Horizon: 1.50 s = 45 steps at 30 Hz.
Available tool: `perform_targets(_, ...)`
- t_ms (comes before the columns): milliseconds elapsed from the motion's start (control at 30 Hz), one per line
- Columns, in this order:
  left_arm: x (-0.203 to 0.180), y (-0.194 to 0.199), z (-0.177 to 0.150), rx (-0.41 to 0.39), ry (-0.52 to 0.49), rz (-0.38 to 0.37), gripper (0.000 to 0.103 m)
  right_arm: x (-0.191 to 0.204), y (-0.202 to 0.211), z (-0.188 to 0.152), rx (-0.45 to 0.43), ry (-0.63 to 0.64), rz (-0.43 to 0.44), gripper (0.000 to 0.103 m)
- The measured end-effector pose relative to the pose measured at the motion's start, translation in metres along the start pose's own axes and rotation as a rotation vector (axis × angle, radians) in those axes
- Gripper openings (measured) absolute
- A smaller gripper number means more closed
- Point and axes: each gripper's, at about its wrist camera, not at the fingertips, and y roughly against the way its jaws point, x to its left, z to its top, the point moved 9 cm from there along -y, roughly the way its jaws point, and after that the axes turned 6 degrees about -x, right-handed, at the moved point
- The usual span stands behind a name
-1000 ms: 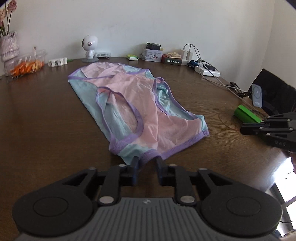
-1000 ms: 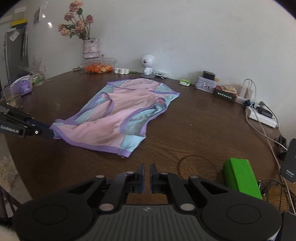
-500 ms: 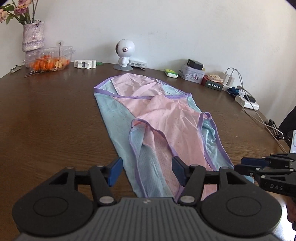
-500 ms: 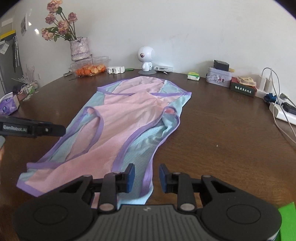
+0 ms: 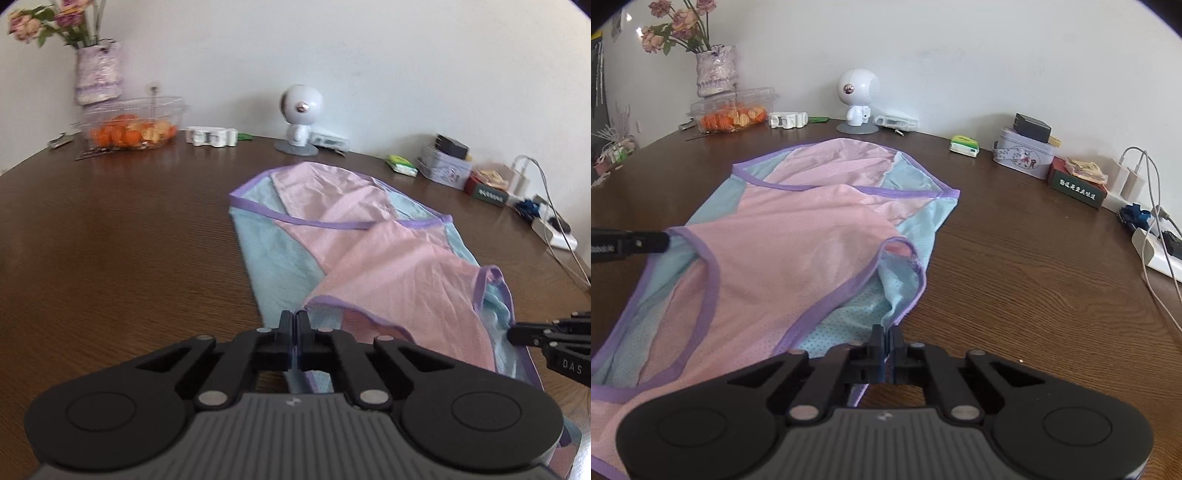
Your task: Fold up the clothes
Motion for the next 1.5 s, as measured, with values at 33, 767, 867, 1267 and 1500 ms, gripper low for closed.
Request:
perform_targets(33,0.005,0.003,0.001,-0.009,0.014,0.014,0.001,-0.006,0.0,0.0,0.002,-0.008,-0.012,0.001)
perform_targets(767,-0.046,0.053,-0.061,0.096,-0.14,-0.052,0.002,0.031,0.075,-0.055,-0.014,0.017,0.194,0.02)
perform_targets(867,-0.05,0.073,-0.074,0.121,-0.182,-0.087,0.002,0.026,0.093,-0.067,0.038,0.063,0.223,0.02)
perform_targets(1267,-0.017,0.094,-0.023,0.092,-0.048,-0.218,0.056,0.004,0.128,-0.066,0.006,0.007,0.216,0.042)
perform_targets(1500,0.014,-0.007,0.03,0.065,-0.125,-0.005,0.057,-0.027,0.082,0.006,-0.074,-0.031,0.153,0.041)
